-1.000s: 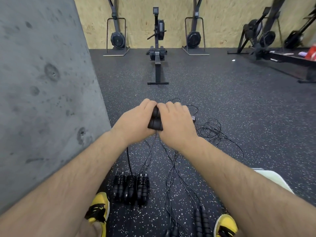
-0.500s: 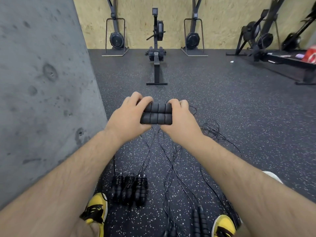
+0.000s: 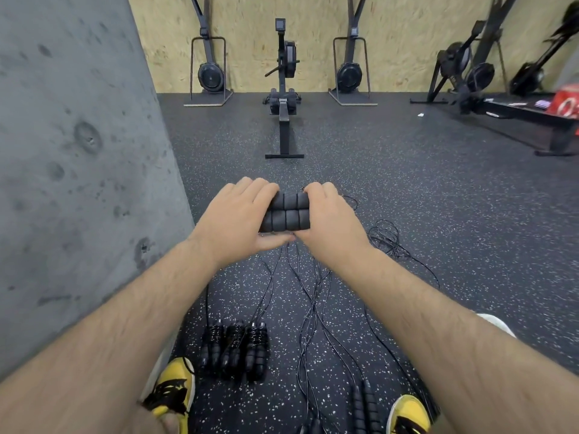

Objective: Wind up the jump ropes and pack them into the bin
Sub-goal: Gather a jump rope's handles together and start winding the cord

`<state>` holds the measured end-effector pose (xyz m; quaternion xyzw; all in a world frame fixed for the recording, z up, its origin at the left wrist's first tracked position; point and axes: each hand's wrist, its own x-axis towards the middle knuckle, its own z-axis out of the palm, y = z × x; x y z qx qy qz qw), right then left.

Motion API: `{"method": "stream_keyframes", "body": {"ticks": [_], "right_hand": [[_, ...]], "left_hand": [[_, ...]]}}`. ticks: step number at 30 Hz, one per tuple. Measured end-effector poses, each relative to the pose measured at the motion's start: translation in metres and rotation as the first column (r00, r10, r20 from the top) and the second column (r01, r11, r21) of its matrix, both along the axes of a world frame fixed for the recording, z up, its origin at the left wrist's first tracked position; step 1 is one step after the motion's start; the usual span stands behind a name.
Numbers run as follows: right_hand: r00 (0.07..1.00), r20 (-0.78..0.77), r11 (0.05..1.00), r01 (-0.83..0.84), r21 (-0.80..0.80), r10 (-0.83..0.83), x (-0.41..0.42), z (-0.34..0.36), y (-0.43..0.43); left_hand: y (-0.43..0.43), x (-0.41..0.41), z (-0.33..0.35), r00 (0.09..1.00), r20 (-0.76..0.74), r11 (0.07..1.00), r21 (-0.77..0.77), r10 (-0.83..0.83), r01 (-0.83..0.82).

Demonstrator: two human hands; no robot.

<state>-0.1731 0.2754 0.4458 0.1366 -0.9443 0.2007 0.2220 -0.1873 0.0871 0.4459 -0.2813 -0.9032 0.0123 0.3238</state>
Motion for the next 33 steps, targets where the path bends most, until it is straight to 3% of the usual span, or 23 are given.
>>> {"method": "stream_keyframes", "body": {"ticks": [3,6,10,12,14,17,19,22,25,28,33], "right_hand": [[1.000,0.000,0.999,-0.022,0.046,0.022,0.001,0.001,0.001],[0.999,-0.016,0.999,-0.039,0.005,0.039,0.006,0.002,0.001],[0.996,-0.008,0.936,-0.087,-0.342,0.090,0.016,0.011,-0.001],[0.988,0.077,0.817,-0.065,-0.573,0.132,0.015,0.010,-0.001],[0.967,0.178,0.710,-0.005,-0.704,0.183,0.009,0.001,-0.008],[0.915,0.329,0.812,0.001,-0.584,0.236,0.001,-0.015,-0.028],[0.827,0.429,0.845,-0.098,-0.525,0.363,0.004,-0.020,-0.049],[0.730,0.393,0.755,-0.252,-0.606,0.559,0.014,-0.023,-0.090],[0.747,0.330,0.718,-0.273,-0.640,0.577,0.022,-0.022,-0.121],[0.754,0.344,0.750,-0.285,-0.597,0.560,0.028,-0.013,-0.134],[0.685,0.493,0.817,-0.273,-0.508,0.536,0.024,-0.015,-0.130]], "left_hand": [[-0.004,-0.001,-0.003,0.997,0.053,0.996,-0.067,-0.060,0.064],[-0.006,-0.001,-0.006,0.994,0.054,0.996,-0.009,-0.093,0.094],[-0.008,0.005,0.000,0.998,-0.013,0.997,0.056,-0.060,0.060],[-0.011,0.008,0.004,0.999,-0.032,0.995,0.098,-0.031,0.034],[-0.015,0.010,0.009,1.000,-0.009,0.990,0.140,0.003,-0.001],[-0.019,0.013,0.015,0.999,0.023,0.976,0.212,0.043,-0.047],[-0.020,0.015,0.017,0.998,0.031,0.968,0.245,0.055,-0.061],[-0.024,0.019,0.020,0.997,0.059,0.964,0.258,0.042,-0.056],[-0.029,0.022,0.023,0.995,0.097,0.964,0.264,0.017,-0.043],[-0.037,0.025,0.024,0.993,0.116,0.955,0.296,-0.006,-0.028],[-0.055,0.028,0.023,0.997,0.066,0.951,0.308,-0.049,0.026]]}}
